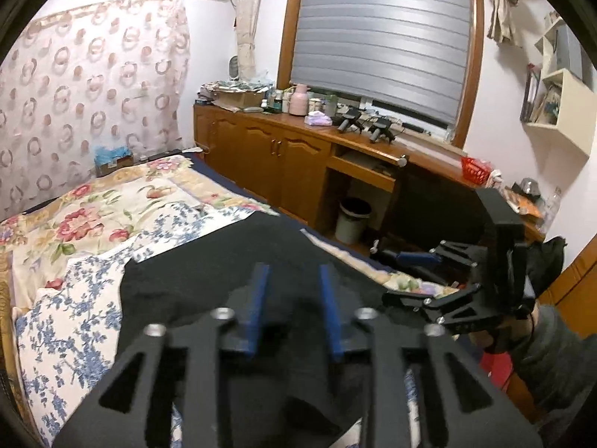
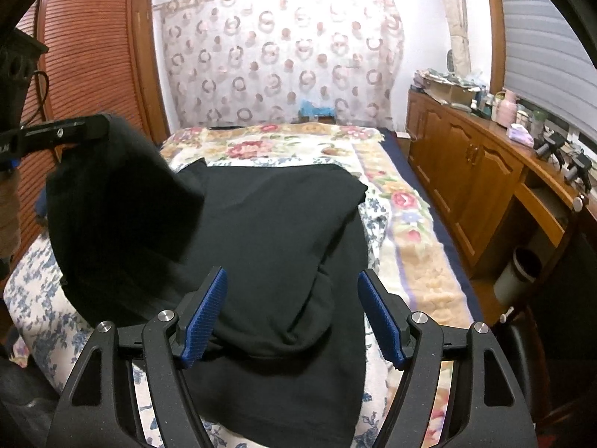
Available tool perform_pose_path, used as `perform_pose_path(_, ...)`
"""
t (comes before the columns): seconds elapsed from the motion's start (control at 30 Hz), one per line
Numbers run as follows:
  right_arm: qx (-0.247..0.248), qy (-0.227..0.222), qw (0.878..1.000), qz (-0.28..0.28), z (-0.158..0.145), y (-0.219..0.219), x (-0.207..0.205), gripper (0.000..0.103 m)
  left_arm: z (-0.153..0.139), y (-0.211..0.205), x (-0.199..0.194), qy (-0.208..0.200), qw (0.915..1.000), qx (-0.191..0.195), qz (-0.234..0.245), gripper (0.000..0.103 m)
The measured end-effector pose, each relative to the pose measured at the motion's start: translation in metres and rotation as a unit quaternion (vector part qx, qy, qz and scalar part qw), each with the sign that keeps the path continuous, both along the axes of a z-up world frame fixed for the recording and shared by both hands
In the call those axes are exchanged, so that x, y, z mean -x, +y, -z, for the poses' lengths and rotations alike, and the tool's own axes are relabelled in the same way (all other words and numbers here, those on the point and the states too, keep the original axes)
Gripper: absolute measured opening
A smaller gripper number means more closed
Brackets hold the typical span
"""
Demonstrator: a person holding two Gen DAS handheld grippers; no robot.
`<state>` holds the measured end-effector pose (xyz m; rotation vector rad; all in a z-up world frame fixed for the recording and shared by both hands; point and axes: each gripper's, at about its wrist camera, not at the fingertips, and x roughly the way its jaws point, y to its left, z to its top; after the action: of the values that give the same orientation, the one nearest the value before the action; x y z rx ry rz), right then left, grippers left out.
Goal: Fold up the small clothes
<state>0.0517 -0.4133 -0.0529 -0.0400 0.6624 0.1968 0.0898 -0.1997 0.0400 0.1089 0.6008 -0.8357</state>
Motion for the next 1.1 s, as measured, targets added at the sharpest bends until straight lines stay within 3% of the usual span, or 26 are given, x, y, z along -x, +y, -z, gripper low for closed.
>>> perform_pose_path(0.3, 0.000, 0.015, 0.999, -0.034, 0.009, 0.028, -0.015, 0.074, 0.030, 0.042, -0.007, 0.021, 0.9984, -0.014, -0.051, 0.056)
perform_pose_path(0.63, 0.014, 0.046, 0.994, -0.102, 0.033, 0.085, -0.028, 0.072, 0.067, 0.093, 0.000, 0.027, 0.9897, -0.041, -0.135, 0.056)
perform_pose_path(0.83, 0.025, 0.073, 0.988, -0.130, 0.049, 0.103, -0.037, 0.058, 0.075, 0.111, 0.004, 0.028, 0.9871, -0.041, -0.152, 0.056)
perform_pose_path(1.1, 0.037, 0.082, 0.986, -0.141, 0.053, 0.108, -0.037, 0.055, 0.080, 0.120, 0.005, 0.033, 0.9853, -0.038, -0.163, 0.056)
